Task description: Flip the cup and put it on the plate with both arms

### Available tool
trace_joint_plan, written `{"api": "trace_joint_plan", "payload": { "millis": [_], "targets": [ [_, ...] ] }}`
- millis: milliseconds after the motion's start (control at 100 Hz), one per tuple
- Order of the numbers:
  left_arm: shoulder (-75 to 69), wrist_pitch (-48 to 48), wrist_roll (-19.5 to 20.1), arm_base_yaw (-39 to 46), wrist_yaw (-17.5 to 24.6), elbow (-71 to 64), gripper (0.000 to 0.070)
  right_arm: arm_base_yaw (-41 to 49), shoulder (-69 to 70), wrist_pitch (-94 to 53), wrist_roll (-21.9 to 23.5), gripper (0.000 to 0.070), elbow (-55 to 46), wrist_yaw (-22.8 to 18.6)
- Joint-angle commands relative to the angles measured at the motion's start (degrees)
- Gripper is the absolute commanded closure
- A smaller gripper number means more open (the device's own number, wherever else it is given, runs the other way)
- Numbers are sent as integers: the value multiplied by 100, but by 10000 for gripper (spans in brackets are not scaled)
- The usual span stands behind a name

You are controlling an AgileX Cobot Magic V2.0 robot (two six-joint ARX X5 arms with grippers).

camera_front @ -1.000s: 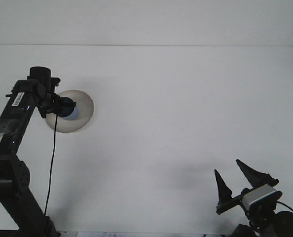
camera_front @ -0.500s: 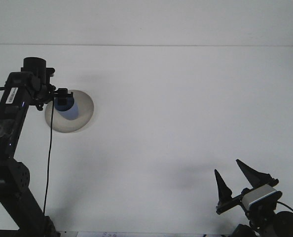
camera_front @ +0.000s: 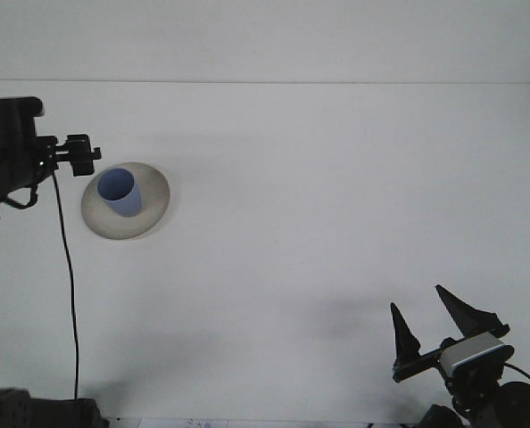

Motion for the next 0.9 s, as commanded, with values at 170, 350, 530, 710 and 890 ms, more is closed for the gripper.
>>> {"api": "trace_joint_plan", "payload": {
  "millis": [170, 350, 530, 710, 890],
  "targets": [
    [-2476, 1290, -175, -560, 120, -2317, 260, 37, 22, 57, -168, 136, 31, 188],
    [-4411, 2496, -905, -1320, 304, -4715, 260, 37, 22, 52, -170, 136, 26, 299],
    [-5939, 2938, -1381, -1888, 415, -6426, 260, 37, 20, -35, -168, 136, -52, 273],
    [-6688, 2918, -1355, -1976, 411, -7099, 260, 37, 20, -22, -116, 138, -103, 269],
    [-6795, 2933, -1259, -1976, 411, -7163, 343, 37, 20, -28, -11, 271, -103, 262]
  ]
}}
